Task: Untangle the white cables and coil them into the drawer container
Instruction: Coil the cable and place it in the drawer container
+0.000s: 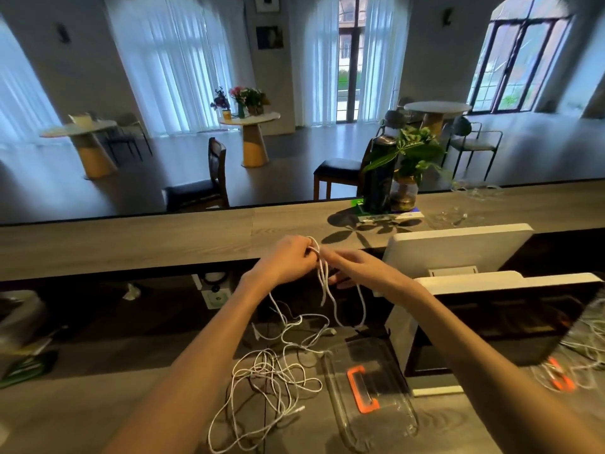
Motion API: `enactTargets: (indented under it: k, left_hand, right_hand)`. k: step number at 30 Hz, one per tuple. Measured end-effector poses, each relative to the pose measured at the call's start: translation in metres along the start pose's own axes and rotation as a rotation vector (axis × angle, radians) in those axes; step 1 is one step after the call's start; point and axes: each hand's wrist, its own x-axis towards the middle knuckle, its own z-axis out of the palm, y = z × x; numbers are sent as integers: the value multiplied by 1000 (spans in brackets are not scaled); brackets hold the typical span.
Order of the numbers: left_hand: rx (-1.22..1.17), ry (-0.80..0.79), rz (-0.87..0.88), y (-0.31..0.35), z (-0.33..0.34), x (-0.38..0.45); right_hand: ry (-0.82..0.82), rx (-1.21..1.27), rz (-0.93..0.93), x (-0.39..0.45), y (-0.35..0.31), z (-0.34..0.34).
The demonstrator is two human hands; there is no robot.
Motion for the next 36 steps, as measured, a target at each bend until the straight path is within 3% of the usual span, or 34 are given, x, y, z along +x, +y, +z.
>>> enactTargets:
  k: [4, 6, 10, 14, 17, 20, 23, 26, 31, 36]
  left_hand:
    - [76, -33, 54, 6, 6, -7]
    - [50, -82, 73, 2, 5, -8]
    - [-332, -85, 37, -12, -9, -18]
    - [-580, 18, 20, -28, -10, -25]
    - [-574, 54, 26, -33, -3, -27]
    - [-510, 187, 33, -35, 4, -28]
    - [-339, 349, 31, -44, 14, -26]
    - [-148, 409, -28, -72, 29, -34]
    - [-42, 283, -245, -147, 64, -65]
    - [-194, 93, -411, -175, 85, -89]
  right_hand:
    - [-90, -44, -80, -13, 17, 6]
    - [-83, 51, -104, -18, 22, 5]
    - [152, 219, -92, -23, 28, -18]
    - [294, 155, -118, -22, 18, -33]
    - [366, -5, -171, -20, 10, -32]
    - [428, -87, -191, -20, 5, -31]
    - [504, -63, -168, -23, 5, -33]
    - [639, -119, -183, -25, 9, -45]
    - [715, -245, -106, -33, 27, -72]
    - [711, -290, -28, -40, 49, -79]
